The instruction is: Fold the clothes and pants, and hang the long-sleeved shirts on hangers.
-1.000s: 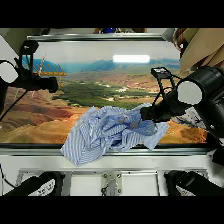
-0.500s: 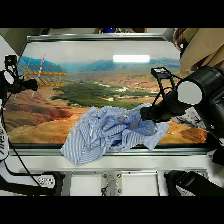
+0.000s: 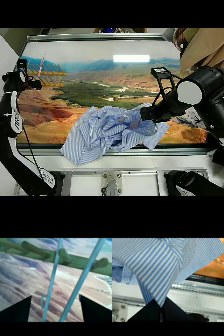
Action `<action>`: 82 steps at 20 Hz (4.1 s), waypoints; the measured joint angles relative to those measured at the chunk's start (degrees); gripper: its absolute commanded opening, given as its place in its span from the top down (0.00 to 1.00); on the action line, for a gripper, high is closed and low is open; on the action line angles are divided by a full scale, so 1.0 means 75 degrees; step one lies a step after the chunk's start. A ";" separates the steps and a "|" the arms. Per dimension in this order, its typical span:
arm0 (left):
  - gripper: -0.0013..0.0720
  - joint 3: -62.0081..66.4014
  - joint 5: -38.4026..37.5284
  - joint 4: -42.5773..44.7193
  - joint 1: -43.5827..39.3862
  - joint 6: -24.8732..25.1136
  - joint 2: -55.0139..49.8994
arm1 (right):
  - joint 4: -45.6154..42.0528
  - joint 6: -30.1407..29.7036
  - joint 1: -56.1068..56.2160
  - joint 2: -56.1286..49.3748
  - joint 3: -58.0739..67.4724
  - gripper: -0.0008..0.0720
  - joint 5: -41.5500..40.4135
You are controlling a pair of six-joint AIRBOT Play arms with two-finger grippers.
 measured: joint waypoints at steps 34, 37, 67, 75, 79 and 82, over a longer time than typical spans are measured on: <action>0.96 0.0947 -0.0682 0.0076 0.0052 0.0026 -0.1174 | 0.0003 0.0000 0.0000 -0.0047 0.0000 0.96 0.0000; 0.96 0.0944 -0.1020 0.0061 0.0035 0.0023 -0.1078 | 0.0003 0.0000 0.0000 -0.0047 0.0000 0.96 0.0000; 0.96 0.0930 -0.6123 -0.4100 -0.1664 0.4497 0.3005 | 0.0000 -0.0003 0.0000 -0.0102 0.0000 0.96 0.0003; 0.96 0.0006 -0.7341 -0.4908 -0.1638 0.6478 0.4062 | 0.0000 -0.0003 0.0000 -0.0117 0.0000 0.96 0.0003; 0.96 -0.1274 -0.7458 -0.4957 -0.1597 0.8749 0.4788 | 0.0000 0.0000 0.0000 -0.0117 0.0000 0.96 0.0000; 0.96 -0.2157 -0.7481 -0.5001 -0.1393 0.9722 0.5225 | 0.0000 -0.0003 0.0000 -0.0122 0.0000 0.96 0.0003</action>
